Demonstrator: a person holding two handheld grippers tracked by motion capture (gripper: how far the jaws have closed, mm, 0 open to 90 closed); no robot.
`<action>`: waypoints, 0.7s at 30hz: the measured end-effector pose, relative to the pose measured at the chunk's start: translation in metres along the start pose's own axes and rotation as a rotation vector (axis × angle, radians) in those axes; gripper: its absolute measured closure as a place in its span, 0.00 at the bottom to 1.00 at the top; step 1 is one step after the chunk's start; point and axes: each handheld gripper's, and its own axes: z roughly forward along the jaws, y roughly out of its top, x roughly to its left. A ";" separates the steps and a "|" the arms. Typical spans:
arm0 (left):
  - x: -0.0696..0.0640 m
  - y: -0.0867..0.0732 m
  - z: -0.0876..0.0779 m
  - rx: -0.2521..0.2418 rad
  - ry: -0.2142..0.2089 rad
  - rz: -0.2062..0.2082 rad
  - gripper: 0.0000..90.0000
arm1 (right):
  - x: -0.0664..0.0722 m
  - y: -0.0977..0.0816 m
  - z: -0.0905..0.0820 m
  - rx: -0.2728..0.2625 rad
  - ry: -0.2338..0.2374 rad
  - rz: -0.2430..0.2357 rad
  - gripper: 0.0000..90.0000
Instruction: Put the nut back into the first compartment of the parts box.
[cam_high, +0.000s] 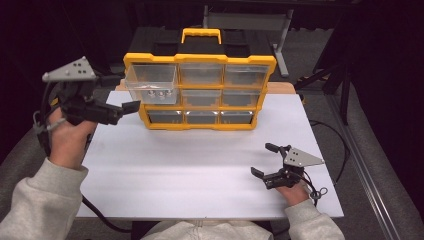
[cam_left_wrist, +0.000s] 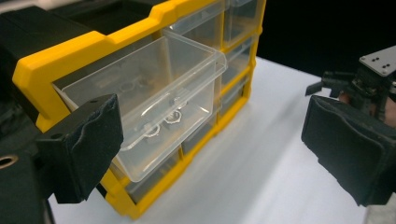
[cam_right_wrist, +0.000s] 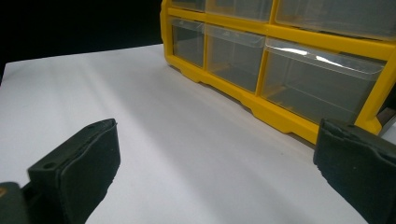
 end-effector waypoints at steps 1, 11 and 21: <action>-0.003 -0.005 0.000 -0.020 0.006 0.002 0.07 | 0.000 0.000 0.000 -0.003 -0.002 0.002 0.01; -0.014 -0.074 0.025 -0.175 -0.169 -0.043 0.04 | -0.001 0.003 -0.003 -0.014 -0.002 -0.006 0.01; -0.020 -0.121 0.046 -0.195 -0.222 -0.085 0.00 | -0.001 0.005 -0.007 -0.032 -0.003 -0.004 0.01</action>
